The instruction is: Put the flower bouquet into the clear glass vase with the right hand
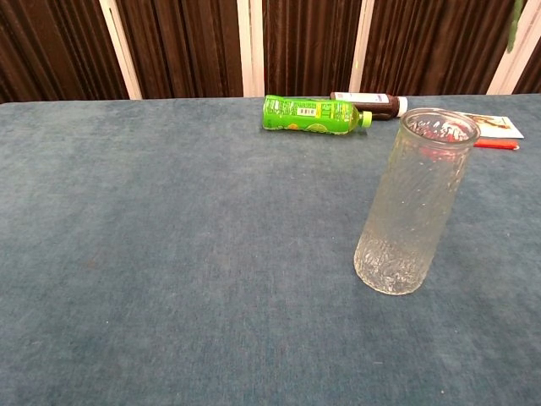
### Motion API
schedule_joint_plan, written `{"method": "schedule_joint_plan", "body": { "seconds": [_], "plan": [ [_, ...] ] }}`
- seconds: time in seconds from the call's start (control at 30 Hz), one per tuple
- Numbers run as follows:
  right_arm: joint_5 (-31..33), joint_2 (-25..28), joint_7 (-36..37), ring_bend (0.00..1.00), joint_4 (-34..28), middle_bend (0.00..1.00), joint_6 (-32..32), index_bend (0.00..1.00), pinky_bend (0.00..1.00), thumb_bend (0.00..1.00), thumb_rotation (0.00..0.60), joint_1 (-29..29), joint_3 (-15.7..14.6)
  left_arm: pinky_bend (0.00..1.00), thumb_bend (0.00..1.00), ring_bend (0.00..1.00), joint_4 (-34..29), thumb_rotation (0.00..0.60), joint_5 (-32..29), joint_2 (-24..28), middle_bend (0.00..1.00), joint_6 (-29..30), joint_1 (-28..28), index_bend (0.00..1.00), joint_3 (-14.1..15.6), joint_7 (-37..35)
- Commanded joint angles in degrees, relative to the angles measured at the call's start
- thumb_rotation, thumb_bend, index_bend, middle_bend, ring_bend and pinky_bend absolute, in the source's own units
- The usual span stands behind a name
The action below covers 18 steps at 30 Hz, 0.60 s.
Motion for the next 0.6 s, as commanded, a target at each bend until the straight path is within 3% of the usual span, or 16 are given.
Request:
{"method": "schedule_joint_plan", "body": {
  "seconds": [0.03, 0.6],
  "plan": [
    [0.3, -1.7, -1.1, 0.58, -0.9, 0.48, 1.0, 0.52, 0.13, 0.39, 0.6, 0.8, -1.3, 0.04, 0.31, 0.0, 0.0, 0.6, -0.5, 0.1, 0.0, 0.0, 0.1, 0.13, -0.3, -0.3],
    [0.8, -12.9, -4.6, 0.59, 3.5, 0.49, 3.6, 0.53, 0.13, 0.39, 0.6, 5.0, -5.9, 0.04, 0.31, 0.0, 0.2, 0.6, -0.8, 0.0, 0.0, 0.0, -0.1, 0.13, -0.7, -0.5]
  ]
}}
